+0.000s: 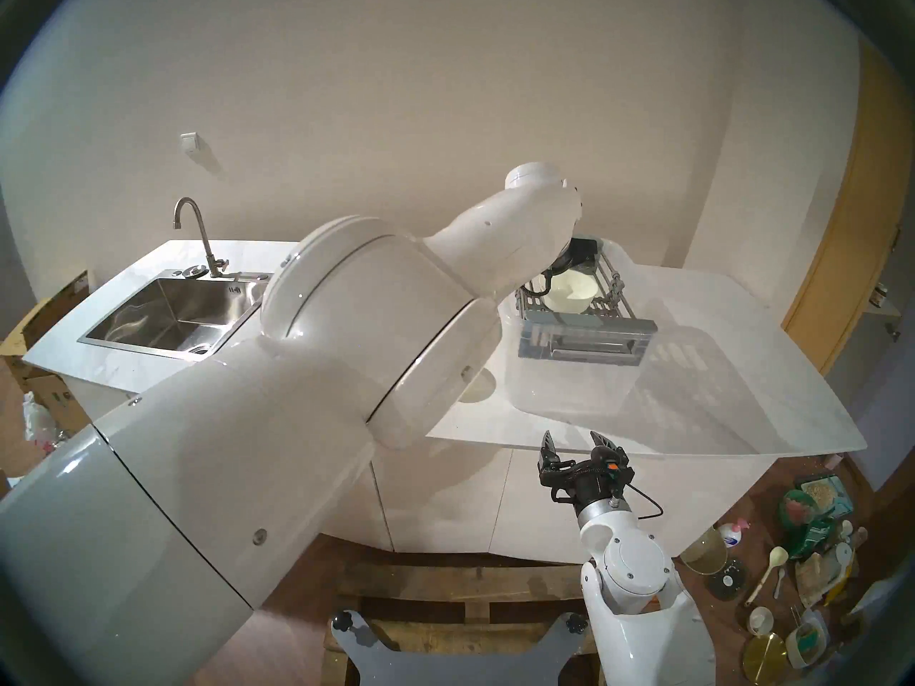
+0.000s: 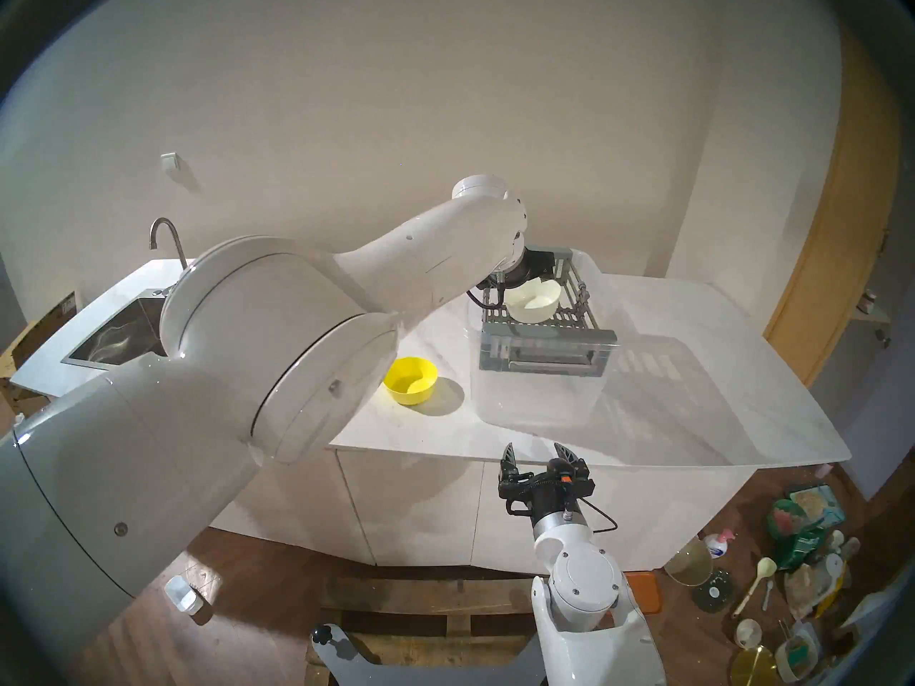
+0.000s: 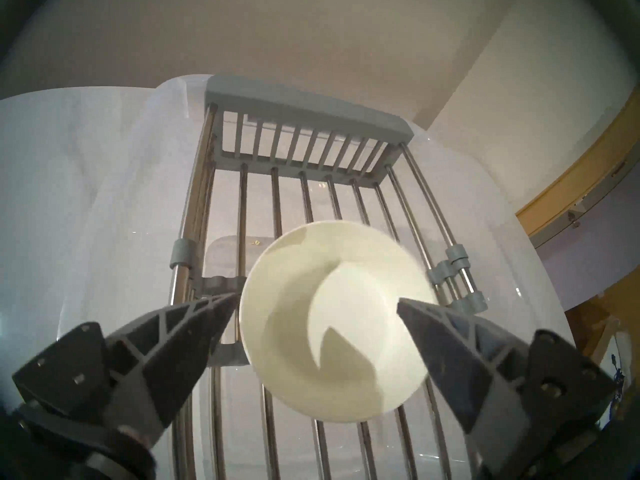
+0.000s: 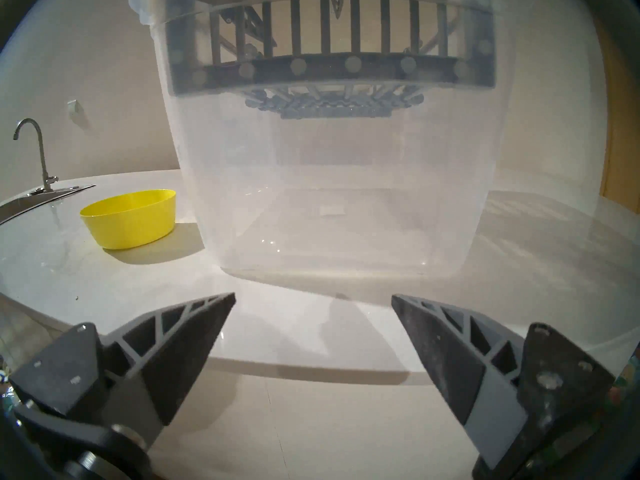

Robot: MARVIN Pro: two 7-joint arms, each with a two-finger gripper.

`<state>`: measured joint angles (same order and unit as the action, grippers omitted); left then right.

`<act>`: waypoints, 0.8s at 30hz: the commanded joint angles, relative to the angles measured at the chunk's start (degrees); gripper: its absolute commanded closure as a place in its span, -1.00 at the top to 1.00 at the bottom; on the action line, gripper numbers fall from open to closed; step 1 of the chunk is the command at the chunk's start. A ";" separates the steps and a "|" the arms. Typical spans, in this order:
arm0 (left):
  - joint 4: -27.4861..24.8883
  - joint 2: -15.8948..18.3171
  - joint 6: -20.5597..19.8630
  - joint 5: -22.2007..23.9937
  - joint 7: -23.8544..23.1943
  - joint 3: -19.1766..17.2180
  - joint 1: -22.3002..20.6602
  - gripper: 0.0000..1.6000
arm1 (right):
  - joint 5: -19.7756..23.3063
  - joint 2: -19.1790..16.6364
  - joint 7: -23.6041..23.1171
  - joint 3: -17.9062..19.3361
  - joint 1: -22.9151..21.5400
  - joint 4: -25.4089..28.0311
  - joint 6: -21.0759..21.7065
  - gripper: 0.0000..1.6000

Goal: Place the plate or bowl neatly into the plate slot of the drying rack

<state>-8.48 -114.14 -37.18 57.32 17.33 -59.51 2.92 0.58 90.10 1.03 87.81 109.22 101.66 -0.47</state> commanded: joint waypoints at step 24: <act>-6.41 22.91 4.67 -9.08 3.94 15.36 -4.75 1.00 | 0.01 -0.01 0.01 0.00 -0.75 0.61 -0.35 1.00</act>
<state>-13.56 -92.68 -33.93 50.54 20.05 -45.76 -1.61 0.60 90.07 1.03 87.80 109.01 101.17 -0.47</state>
